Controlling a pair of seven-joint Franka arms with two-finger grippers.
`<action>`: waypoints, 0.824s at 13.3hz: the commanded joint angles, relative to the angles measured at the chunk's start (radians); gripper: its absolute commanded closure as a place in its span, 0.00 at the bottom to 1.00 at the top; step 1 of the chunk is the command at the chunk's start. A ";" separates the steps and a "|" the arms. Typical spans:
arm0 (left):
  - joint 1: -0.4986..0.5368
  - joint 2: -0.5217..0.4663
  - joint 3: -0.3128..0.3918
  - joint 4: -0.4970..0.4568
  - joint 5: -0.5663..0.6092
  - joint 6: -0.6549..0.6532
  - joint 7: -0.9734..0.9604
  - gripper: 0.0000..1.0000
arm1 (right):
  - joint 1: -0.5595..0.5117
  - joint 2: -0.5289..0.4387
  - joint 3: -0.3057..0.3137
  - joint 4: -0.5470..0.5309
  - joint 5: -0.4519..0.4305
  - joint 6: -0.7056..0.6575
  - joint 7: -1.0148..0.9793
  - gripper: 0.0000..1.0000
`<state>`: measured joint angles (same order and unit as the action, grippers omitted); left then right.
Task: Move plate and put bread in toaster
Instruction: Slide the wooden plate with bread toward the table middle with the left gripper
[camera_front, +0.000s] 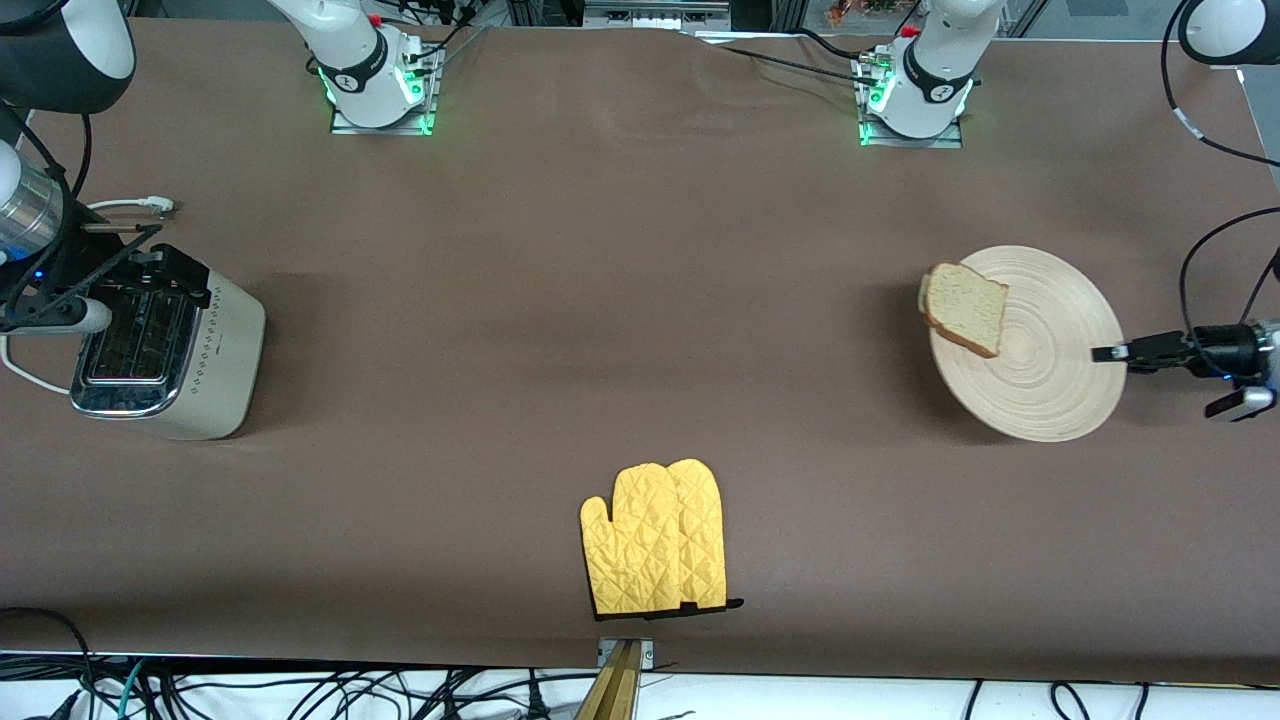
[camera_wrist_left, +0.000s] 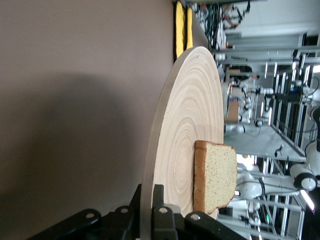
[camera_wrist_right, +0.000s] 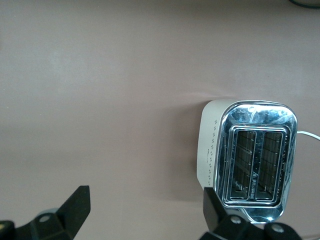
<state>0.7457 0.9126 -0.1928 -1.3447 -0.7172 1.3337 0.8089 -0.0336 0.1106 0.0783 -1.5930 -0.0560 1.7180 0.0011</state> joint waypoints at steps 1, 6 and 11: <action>-0.060 -0.060 -0.025 -0.132 -0.079 0.030 -0.004 1.00 | -0.005 0.007 0.000 0.018 0.001 -0.005 -0.004 0.00; -0.066 -0.192 -0.296 -0.526 -0.197 0.465 -0.002 1.00 | -0.009 0.012 -0.005 0.018 0.001 -0.003 -0.004 0.00; -0.210 -0.169 -0.381 -0.610 -0.339 0.732 0.012 1.00 | -0.012 0.026 -0.008 0.031 -0.002 -0.001 0.004 0.00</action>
<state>0.5862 0.7736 -0.5726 -1.9198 -0.9830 2.0165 0.8023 -0.0387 0.1174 0.0673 -1.5925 -0.0560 1.7212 0.0014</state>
